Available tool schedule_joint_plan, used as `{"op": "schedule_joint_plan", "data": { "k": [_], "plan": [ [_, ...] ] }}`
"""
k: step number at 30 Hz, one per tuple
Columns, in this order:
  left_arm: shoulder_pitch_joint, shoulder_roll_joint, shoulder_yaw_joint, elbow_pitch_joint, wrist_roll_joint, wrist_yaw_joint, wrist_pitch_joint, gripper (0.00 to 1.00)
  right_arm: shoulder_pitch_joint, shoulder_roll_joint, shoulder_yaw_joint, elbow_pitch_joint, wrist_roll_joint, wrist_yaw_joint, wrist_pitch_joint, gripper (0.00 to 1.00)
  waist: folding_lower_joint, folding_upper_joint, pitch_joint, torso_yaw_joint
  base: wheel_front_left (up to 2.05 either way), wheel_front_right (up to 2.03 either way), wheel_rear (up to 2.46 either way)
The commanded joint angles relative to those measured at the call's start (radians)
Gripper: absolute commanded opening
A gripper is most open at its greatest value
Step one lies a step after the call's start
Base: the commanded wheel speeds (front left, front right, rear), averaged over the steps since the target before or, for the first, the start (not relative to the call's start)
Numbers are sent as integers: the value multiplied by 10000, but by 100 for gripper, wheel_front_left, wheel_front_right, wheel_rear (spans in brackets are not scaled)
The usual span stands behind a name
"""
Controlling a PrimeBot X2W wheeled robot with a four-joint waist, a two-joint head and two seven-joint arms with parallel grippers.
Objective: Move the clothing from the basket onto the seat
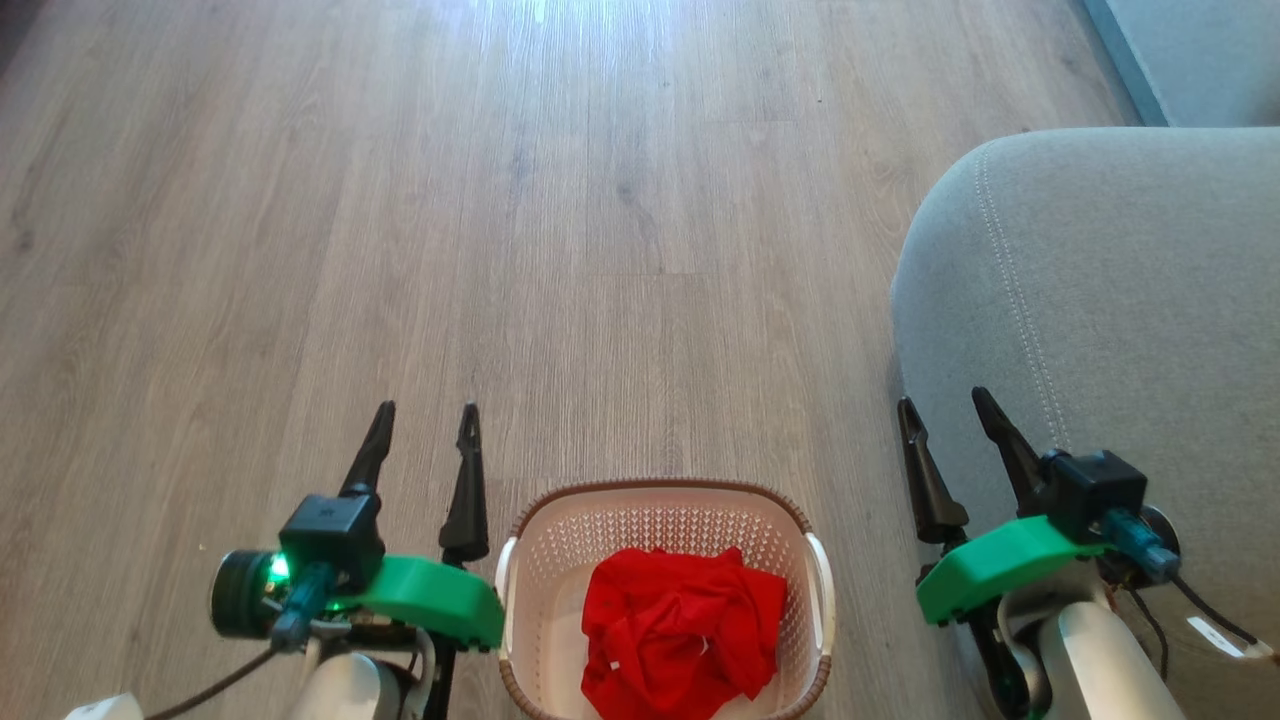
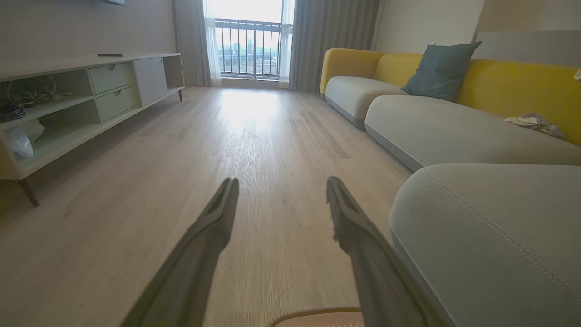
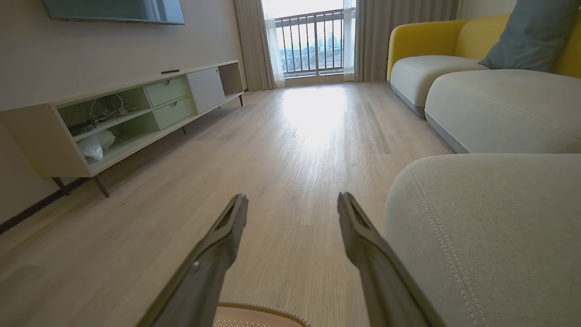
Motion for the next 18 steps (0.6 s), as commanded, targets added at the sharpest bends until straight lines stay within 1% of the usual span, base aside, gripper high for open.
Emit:
{"op": "schedule_joint_plan", "data": {
  "k": [1, 5, 11, 18],
  "plan": [
    [-247, -44, 378, -385, 299, -40, -125, 100, -598, -109, 255, -301, -298, 0, -182, 100, 0, 0, -1, 1, 0, 0, 0],
    [-183, -219, 567, -435, 867, -307, -242, 100, -656, -113, 281, -311, -735, 0, -300, 100, 0, 0, 1, -6, 0, 0, 0],
    [-123, -372, 711, -323, 1628, -577, -418, 100, -724, -117, 392, -304, -1377, 0, -477, 100, 0, 0, -19, -6, 0, 0, 0],
    [-108, -436, 857, -149, 1743, -797, -433, 100, -737, -118, 372, -317, -1369, 0, -492, 100, 0, 0, 4, -69, 0, 0, 0]
  ]
}}
